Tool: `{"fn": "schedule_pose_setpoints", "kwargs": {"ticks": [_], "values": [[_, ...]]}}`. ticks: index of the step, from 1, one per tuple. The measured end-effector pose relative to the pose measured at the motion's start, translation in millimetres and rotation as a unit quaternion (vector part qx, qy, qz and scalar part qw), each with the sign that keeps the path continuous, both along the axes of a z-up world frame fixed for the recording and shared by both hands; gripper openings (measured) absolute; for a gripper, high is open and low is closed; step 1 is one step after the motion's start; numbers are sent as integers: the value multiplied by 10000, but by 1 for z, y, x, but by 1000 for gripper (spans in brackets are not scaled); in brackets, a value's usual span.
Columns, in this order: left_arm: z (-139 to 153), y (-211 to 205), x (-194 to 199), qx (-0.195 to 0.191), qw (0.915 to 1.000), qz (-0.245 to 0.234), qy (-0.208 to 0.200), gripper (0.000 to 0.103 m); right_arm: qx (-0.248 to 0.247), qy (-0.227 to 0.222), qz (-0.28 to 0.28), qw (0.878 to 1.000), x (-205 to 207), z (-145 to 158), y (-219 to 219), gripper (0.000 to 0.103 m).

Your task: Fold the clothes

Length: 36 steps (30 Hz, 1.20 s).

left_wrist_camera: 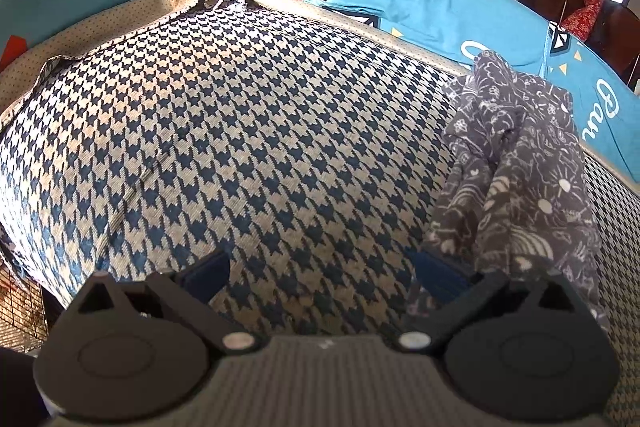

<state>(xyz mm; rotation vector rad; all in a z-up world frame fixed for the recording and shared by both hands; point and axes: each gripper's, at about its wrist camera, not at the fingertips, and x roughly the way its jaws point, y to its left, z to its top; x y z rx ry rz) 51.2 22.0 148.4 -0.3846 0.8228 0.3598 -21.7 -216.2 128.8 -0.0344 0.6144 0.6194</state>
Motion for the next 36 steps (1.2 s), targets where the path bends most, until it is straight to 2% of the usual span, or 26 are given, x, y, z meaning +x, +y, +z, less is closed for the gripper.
{"fn": "schedule_pose_setpoints", "kwargs": {"ticks": [7,12,16,17,18,21,25,28,31,36], "values": [[-1,-7,0,29,9999,-152,23,103,-810,-368,96,9960,3,-15,16,26],[-2,-8,1,-4,9998,-186,46,103,-1064,-550,289,9924,5,-23,30,26],[-2,-9,1,3,9998,-203,52,103,-973,-516,107,9939,15,-24,35,26],[-2,-9,1,12,9998,-204,50,103,-914,-472,57,9947,18,-22,35,23],[-1,-9,1,24,9998,-199,38,103,-839,-417,20,9956,21,-21,35,7],[4,-6,-1,84,9999,-110,-74,103,-526,-290,256,9979,19,-10,33,7],[8,-2,-3,133,9998,2,-133,103,-712,-484,759,9934,3,-5,47,7],[8,0,-3,180,9998,12,-121,103,-688,-233,781,9943,9,-14,56,7],[9,0,-2,244,9996,8,-107,103,-758,-203,759,9940,14,-22,59,8],[11,-10,0,282,9991,-281,-143,103,-580,-205,708,9956,7,-16,46,18]]}}
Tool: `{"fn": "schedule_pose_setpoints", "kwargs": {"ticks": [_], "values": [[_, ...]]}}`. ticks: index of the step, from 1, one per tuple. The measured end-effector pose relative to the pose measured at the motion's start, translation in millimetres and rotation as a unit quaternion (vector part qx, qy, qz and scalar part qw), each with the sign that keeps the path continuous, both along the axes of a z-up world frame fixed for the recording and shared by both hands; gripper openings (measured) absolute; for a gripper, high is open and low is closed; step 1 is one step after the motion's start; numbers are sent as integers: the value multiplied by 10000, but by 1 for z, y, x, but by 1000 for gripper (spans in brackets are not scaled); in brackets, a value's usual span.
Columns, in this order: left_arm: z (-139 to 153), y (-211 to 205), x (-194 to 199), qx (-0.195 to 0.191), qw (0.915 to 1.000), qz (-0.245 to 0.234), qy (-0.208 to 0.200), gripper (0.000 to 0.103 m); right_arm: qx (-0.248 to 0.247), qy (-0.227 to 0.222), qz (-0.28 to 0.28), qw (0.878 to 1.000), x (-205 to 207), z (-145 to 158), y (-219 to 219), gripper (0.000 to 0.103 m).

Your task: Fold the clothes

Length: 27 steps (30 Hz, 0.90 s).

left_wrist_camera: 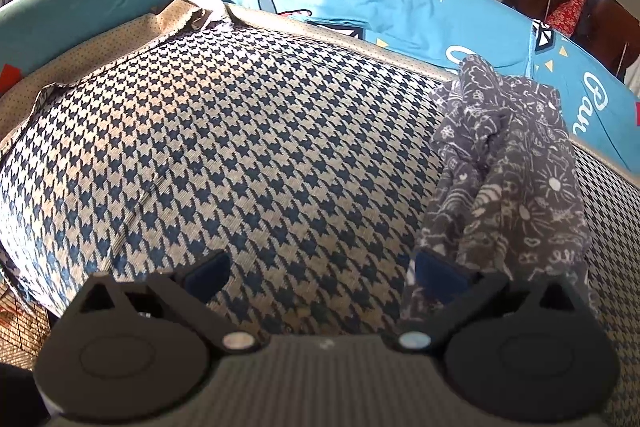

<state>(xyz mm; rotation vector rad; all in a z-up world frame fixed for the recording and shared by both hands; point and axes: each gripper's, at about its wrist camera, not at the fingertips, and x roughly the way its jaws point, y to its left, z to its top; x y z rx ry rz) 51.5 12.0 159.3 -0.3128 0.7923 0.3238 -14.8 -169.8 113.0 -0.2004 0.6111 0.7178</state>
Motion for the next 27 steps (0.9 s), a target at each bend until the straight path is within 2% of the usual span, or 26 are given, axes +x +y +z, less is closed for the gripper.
{"fn": "schedule_pose_setpoints", "kwargs": {"ticks": [9,16,20,27], "values": [[0,-34,2,124,9971,-738,-125,103,207,-46,-459,9987,-31,25,-52,18],[-9,-58,4,112,9914,-1305,-67,103,-151,-59,-1414,9898,-33,20,-91,18],[-17,-66,6,119,9902,-1390,70,103,-239,-14,-1876,9820,-25,13,-106,18],[-27,-66,10,71,9901,-1376,249,103,-271,54,-1929,9808,-16,4,-110,18]]}}
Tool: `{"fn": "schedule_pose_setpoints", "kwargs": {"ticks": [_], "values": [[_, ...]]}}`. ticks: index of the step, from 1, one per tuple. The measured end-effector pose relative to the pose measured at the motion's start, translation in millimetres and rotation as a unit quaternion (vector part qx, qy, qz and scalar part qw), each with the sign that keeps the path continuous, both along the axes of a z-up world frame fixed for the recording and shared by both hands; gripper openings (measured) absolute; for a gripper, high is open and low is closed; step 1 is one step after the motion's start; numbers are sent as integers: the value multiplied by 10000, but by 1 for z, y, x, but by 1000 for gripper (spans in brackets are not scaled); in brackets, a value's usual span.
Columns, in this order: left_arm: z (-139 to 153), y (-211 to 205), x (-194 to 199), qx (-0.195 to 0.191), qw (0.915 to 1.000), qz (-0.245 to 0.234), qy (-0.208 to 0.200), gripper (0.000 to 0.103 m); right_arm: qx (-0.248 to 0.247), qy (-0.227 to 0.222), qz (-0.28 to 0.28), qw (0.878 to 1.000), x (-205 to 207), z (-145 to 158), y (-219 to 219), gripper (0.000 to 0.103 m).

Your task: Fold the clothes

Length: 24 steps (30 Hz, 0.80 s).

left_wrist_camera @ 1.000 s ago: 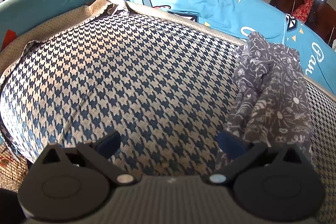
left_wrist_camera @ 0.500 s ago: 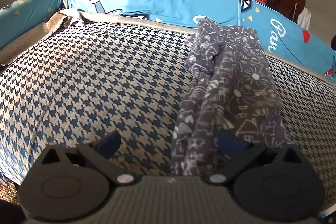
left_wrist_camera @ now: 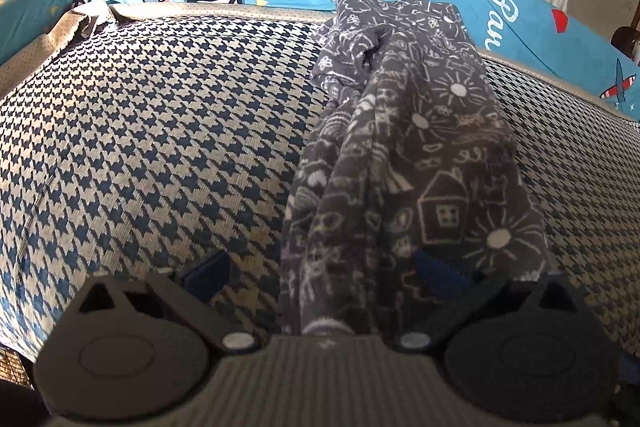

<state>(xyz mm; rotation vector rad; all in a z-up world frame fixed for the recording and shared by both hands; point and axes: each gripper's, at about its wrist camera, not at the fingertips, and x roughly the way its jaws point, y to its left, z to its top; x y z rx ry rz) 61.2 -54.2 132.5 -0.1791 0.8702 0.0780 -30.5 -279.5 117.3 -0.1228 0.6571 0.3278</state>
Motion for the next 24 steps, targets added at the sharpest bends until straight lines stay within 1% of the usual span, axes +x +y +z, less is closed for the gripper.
{"fn": "schedule_pose_setpoints", "kwargs": {"ticks": [2,6,11,14,19,23,24], "values": [[-2,1,1,-10,10000,15,38,103,-62,-15,22,10000,0,-2,3,18],[-6,2,4,16,9999,69,144,103,-25,47,32,10000,5,-3,4,18],[-9,3,6,-59,9997,132,214,103,-284,-115,80,9995,5,-5,12,19],[-10,6,6,-148,9995,161,243,103,-351,-183,163,9991,3,-5,16,19],[-11,6,6,-193,9993,188,263,103,-510,-284,246,9980,2,-7,21,19],[-12,7,7,-211,9992,194,271,103,-907,-459,439,9939,-1,-13,33,19],[-12,7,7,-217,9992,193,270,103,-944,-487,456,9933,-1,-13,34,19]]}}
